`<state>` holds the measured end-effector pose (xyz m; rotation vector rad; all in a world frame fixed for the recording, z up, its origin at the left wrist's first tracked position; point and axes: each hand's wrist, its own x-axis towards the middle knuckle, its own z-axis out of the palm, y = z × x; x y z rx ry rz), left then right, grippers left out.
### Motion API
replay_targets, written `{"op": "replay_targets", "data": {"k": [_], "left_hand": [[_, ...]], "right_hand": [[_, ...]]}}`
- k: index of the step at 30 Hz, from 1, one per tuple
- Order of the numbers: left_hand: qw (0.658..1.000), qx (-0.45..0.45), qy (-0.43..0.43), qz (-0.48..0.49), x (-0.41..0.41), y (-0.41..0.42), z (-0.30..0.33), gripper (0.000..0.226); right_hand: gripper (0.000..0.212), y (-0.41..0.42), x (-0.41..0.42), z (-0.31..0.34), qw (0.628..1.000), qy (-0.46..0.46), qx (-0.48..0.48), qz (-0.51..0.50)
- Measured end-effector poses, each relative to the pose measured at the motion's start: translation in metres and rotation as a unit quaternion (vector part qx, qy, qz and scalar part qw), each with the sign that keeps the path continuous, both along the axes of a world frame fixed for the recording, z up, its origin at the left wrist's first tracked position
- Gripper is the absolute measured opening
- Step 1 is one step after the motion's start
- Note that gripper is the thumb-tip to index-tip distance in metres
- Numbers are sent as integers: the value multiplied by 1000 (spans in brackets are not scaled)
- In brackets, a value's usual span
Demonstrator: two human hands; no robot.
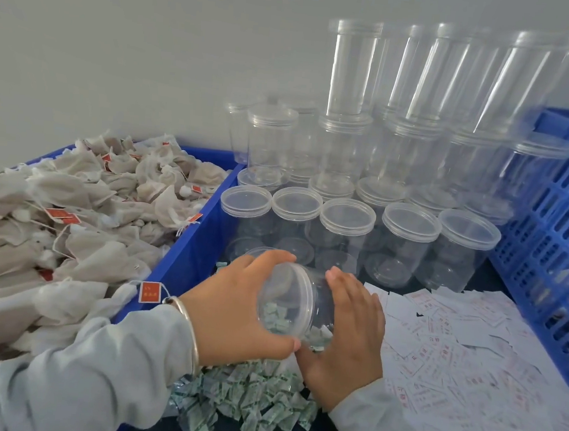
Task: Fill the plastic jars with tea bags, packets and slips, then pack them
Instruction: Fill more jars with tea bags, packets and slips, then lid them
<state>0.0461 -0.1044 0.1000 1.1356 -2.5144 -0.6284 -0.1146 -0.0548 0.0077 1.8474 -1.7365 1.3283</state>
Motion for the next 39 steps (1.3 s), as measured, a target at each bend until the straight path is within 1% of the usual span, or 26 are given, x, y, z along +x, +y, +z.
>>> {"op": "replay_targets", "data": {"k": [2, 5, 8, 9, 14, 19, 22, 24, 26, 27, 29, 31, 33, 36, 39], "left_hand": [[1000, 12, 21, 16, -2, 3, 1, 92], [997, 50, 40, 40, -4, 5, 3, 85], [984, 142, 81, 66, -6, 4, 6, 62], [978, 169, 95, 75, -7, 4, 7, 60], [967, 201, 115, 104, -10, 6, 6, 71], [955, 242, 110, 133, -9, 5, 7, 93], [944, 273, 112, 145, -8, 4, 8, 87], [924, 332, 118, 148, -7, 2, 9, 79], [890, 411, 125, 150, -6, 0, 10, 70], [872, 447, 133, 151, -5, -1, 11, 71], [838, 505, 150, 146, -3, -2, 13, 84], [813, 548, 142, 134, -2, -4, 14, 97], [803, 569, 121, 128, -2, -6, 15, 101], [805, 569, 117, 122, -4, -5, 15, 96], [807, 563, 127, 126, -3, -5, 14, 96]], "right_hand": [[78, 0, 0, 1, 1000, -6, -17, -5], [70, 0, 0, 2, 999, -6, -36, -18], [67, 0, 1, 2, 998, 25, -55, -37], [65, 0, 1, 1, 997, 34, -60, -45], [63, 0, 2, 1, 994, 42, -72, -72], [62, -2, 2, -1, 991, 62, -73, -90], [60, -3, 1, -2, 990, 72, -78, -95], [59, -4, 1, -1, 988, 78, -85, -99], [57, -4, 1, 0, 986, 89, -95, -101], [55, -4, 1, 0, 985, 94, -101, -101], [53, -4, 1, 1, 983, 101, -113, -102], [50, -4, 1, 2, 981, 104, -127, -103], [49, -4, 0, 3, 978, 111, -142, -109], [49, -5, -1, 4, 971, 114, -168, -122], [46, -6, -1, 4, 969, 111, -183, -126]]}}
